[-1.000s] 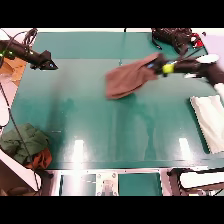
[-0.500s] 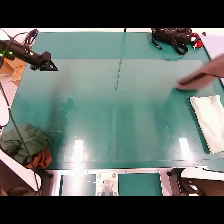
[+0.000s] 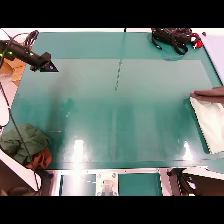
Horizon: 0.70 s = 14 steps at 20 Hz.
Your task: Fold the shirts.
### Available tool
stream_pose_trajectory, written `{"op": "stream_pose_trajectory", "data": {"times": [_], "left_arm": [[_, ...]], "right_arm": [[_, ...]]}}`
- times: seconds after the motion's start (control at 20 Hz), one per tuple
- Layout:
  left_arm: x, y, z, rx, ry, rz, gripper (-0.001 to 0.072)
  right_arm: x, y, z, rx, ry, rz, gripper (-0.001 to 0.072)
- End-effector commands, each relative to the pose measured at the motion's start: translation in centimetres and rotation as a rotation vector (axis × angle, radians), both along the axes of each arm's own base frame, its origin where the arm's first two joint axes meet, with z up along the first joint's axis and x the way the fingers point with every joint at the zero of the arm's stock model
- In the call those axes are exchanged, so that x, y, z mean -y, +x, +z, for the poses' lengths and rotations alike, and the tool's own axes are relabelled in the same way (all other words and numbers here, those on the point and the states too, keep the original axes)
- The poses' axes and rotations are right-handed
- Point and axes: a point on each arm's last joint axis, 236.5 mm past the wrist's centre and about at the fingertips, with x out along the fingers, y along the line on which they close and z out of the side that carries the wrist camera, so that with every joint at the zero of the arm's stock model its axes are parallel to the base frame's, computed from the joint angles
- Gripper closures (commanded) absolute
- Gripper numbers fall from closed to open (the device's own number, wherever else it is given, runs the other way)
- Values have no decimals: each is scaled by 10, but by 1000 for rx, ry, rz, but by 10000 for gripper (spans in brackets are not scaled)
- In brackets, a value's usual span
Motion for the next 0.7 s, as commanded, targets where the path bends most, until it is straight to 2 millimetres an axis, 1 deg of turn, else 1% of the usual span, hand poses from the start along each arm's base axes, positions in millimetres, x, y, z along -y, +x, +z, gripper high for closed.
{"op": "stream_pose_trajectory", "data": {"times": [0.0,0.1,0.2,0.25,0.3,0.35,0.4,0.45,0.5,0.55,0.6,0.65], "left_arm": [[1,-3,0,-12,-3,-5,680],[2,-1,1,-6,-7,-1,679],[2,-1,1,-6,-8,-2,679],[2,-1,1,-6,-8,-2,679],[2,-1,1,-6,-8,-2,679],[2,-1,1,-5,-8,-1,679],[2,-1,1,-4,-8,-1,679],[2,-1,1,-8,-9,6,679],[2,-1,1,-9,-11,6,679],[4,-1,3,-9,-22,4,680],[6,-2,5,-10,-32,1,680],[8,-4,6,-14,-41,-1,680]], "right_arm": [[12,-60,-36,-278,-19,-117,695],[5,-87,-63,-398,29,-178,695],[3,-129,-102,-584,57,-252,694],[1,-146,-120,-659,67,-271,686],[-2,-158,-136,-714,77,-279,549],[-6,-168,-153,-756,90,-275,321],[-13,-176,-167,-796,116,-280,192],[-17,-183,-175,-830,142,-297,191],[-19,-184,-178,-838,156,-308,191],[-19,-178,-177,-821,163,-312,201],[-19,-167,-172,-789,162,-303,239],[-20,-148,-165,-738,154,-283,337]]}}
